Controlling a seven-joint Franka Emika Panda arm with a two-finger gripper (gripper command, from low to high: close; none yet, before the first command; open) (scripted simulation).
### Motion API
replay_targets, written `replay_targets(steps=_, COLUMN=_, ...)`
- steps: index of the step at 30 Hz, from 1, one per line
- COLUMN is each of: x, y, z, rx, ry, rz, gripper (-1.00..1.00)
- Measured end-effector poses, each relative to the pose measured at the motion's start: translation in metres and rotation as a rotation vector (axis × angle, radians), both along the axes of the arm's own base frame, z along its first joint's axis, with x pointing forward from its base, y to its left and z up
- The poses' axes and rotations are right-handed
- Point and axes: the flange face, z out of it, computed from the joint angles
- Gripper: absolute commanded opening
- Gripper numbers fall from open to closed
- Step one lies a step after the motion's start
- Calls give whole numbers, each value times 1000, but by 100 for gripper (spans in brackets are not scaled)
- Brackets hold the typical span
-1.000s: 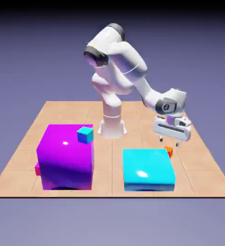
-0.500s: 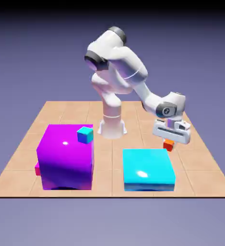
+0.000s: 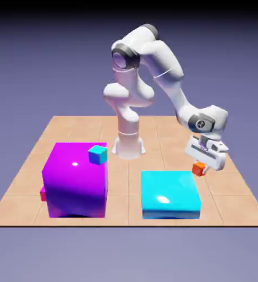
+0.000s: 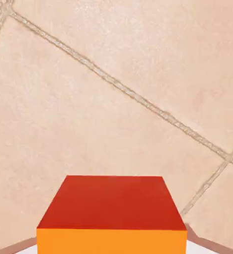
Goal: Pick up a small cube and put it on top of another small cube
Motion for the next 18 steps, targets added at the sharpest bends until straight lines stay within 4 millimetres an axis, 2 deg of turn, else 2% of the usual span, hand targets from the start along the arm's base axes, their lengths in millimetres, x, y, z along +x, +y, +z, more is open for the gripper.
replay_targets(steps=3, x=29, y=7, z=18, rx=11, ry=-91, rz=-179, gripper=-100)
replay_targets(steps=5, x=64, y=-18, z=19, rx=8, ry=-108, rz=-339, gripper=-100)
replay_targets(steps=12, x=170, y=-128, z=37, rx=10, ry=-184, rz=-896, gripper=-100)
replay_targets(steps=18, x=233, y=-243, z=66, rx=34, ry=-268, rz=-1367, gripper=-100)
